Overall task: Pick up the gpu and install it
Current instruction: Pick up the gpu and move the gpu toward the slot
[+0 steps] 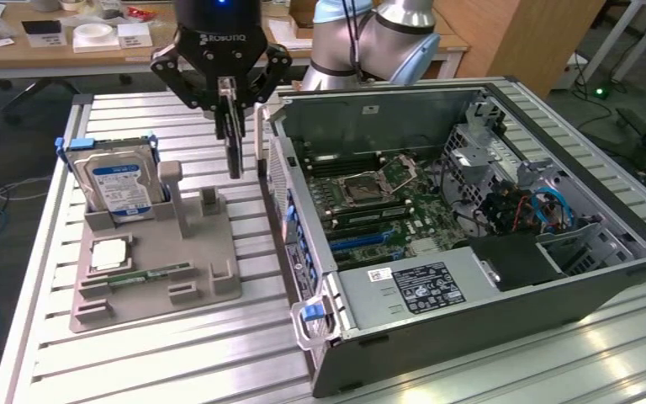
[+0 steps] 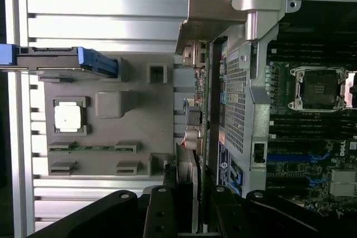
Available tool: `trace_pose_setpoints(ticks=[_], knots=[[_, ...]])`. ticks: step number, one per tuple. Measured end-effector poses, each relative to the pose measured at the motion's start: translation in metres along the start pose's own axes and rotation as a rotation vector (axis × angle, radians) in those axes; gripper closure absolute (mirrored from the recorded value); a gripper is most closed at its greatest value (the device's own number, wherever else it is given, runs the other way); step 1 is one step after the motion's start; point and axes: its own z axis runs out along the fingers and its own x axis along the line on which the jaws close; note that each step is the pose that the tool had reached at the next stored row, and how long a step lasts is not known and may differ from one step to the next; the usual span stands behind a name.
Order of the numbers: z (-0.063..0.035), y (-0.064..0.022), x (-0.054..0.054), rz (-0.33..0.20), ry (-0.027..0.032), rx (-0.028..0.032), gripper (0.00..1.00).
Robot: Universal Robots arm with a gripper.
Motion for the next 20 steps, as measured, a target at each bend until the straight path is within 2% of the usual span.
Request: trace_pose_setpoints(ticks=[6, 8, 11, 15, 20], knots=[[0.0004, 0.0011, -0.015, 0.005, -0.0004, 0.0005, 0.73], [0.0004, 0.0016, -0.02, 0.007, -0.0004, 0.0025, 0.73], [0.0006, 0.0024, -0.027, 0.009, -0.0007, 0.0122, 0.73], [0.0006, 0.0034, -0.035, 0.01, -0.0008, 0.0324, 0.73], [0.0011, 0.004, -0.045, 0.01, -0.001, 0.0333, 0.73]])
